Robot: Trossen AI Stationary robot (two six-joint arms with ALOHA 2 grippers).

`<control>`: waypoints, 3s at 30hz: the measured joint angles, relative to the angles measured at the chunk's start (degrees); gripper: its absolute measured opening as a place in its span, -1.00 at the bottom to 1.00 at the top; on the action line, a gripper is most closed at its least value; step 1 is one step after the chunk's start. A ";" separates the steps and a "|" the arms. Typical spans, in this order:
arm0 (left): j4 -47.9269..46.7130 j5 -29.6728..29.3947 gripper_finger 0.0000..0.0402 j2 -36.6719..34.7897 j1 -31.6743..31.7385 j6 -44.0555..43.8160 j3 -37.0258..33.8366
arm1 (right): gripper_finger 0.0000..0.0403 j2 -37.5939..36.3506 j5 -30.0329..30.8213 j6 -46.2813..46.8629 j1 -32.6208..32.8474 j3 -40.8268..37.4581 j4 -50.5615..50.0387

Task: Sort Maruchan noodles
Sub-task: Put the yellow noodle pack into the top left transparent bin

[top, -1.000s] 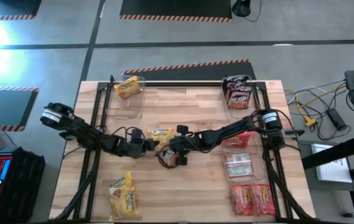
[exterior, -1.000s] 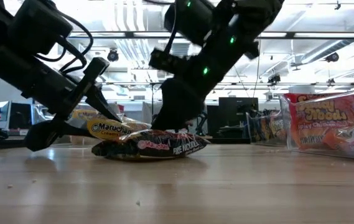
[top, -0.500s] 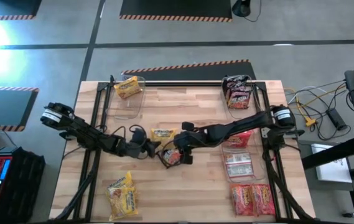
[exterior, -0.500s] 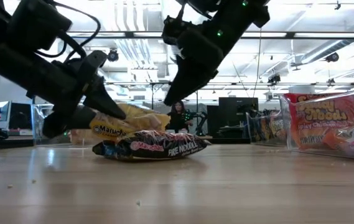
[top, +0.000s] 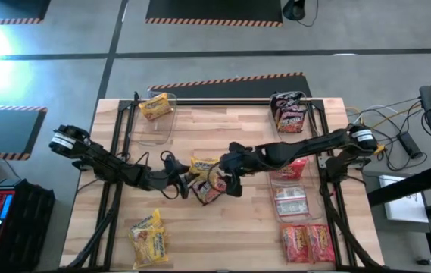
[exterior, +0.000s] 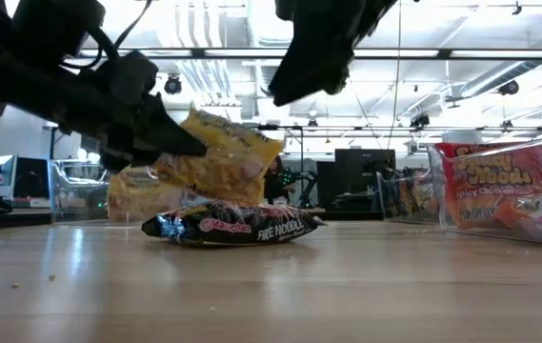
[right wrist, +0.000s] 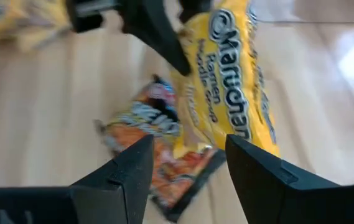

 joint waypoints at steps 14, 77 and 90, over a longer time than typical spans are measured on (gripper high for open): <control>7.62 11.79 -0.39 -0.07 -0.07 13.35 0.11 | -0.06 -0.66 -6.34 -3.23 -0.67 0.42 -0.08; 18.51 7.47 0.21 -1.46 0.02 31.88 0.15 | -0.47 -0.48 -9.98 -2.18 -2.07 1.09 -5.51; 11.17 10.49 0.25 -3.93 0.11 37.23 2.91 | -0.47 -0.41 -5.92 -14.42 -2.49 1.11 -12.54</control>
